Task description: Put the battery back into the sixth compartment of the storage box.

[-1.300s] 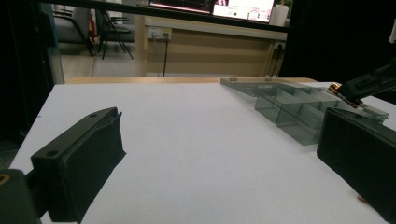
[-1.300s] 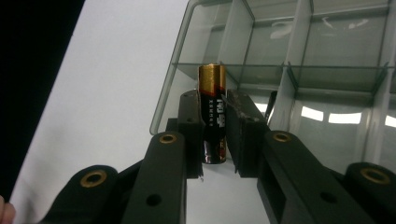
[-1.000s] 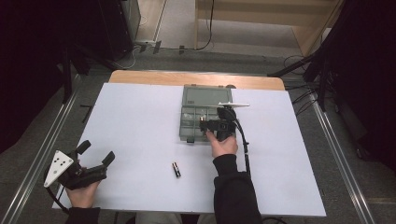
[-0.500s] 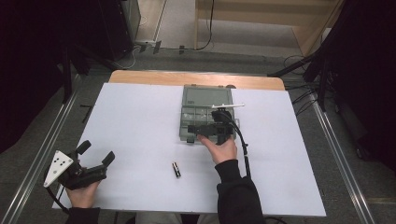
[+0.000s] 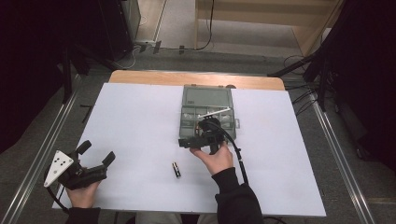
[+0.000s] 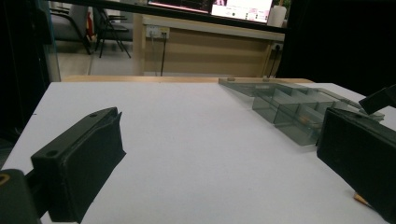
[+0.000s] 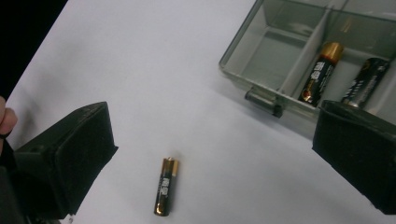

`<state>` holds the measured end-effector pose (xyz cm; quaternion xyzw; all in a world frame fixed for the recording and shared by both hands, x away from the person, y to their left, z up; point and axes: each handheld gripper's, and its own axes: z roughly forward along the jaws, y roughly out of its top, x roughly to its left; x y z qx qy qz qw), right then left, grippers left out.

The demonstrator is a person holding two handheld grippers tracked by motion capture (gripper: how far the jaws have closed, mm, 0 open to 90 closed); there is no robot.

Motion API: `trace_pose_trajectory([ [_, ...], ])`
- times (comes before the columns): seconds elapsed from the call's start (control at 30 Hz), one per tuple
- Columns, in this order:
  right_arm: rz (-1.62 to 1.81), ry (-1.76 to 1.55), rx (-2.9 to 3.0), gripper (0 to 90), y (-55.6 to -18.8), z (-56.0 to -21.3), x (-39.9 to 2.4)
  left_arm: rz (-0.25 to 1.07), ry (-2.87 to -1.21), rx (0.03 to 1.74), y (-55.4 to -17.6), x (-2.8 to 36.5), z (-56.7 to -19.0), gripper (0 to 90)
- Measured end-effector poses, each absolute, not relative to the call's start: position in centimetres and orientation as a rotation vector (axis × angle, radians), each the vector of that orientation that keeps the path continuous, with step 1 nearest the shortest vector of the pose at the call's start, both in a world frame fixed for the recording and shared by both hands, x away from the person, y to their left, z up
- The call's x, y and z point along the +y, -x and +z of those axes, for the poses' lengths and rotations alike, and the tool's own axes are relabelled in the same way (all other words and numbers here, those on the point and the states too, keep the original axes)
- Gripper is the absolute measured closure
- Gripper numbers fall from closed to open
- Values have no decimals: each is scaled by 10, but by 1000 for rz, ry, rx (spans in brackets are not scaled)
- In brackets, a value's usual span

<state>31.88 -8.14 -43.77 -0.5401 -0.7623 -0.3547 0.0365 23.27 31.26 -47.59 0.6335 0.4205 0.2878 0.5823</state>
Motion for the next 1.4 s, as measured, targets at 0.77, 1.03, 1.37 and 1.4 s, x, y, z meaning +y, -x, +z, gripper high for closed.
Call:
trace_pose_trajectory([
  [0.77,-734,1488,-2566,1,-298,-458,-33,674,-1480,981,-233,313,-476,3],
  [1.03,-625,1446,-2610,22,-294,-466,-22,673,-1479,982,-233,313,-476,3],
  [1.37,-559,1413,-2657,152,-289,-474,-11,670,-1479,984,-233,313,-476,3],
  [1.4,-559,1413,-2657,152,-289,-474,-11,670,-1479,984,-233,313,-476,3],
])
